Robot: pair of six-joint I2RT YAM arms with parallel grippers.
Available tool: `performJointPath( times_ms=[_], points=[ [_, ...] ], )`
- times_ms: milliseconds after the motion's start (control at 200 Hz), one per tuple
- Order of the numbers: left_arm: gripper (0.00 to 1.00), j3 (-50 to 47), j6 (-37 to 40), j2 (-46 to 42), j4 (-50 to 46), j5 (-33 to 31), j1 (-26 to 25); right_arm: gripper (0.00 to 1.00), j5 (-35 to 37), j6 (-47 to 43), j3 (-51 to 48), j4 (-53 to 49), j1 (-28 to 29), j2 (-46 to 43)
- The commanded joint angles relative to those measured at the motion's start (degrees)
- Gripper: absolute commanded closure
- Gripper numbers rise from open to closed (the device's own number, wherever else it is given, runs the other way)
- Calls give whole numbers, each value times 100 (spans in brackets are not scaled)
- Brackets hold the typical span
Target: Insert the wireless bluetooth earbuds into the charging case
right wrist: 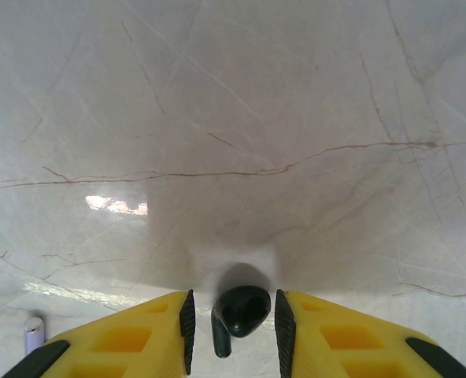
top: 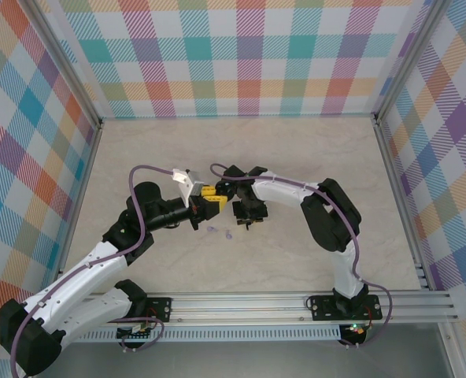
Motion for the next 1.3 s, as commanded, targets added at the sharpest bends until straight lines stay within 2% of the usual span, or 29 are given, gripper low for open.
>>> performJointPath(
  times_ms=[0,550,825,1065,1300],
  points=[
    [92,-2,44,-95,184,30,-61,65,66,87,173,-206,52,161],
    [92,-66,35,-119,202,-15,-66,67,61,140,145,-174,107,362],
    [92,-70,25,-119,165,-49,-58,75,75,124,75,-112,107,364],
    [92,-38,-20,-40,-83,-488,-60,76,-58,85,-266,242,-68,23],
    [92,30,-219,242,-221,-910,-63,76,-315,-6,-850,744,-487,-452]
  ],
)
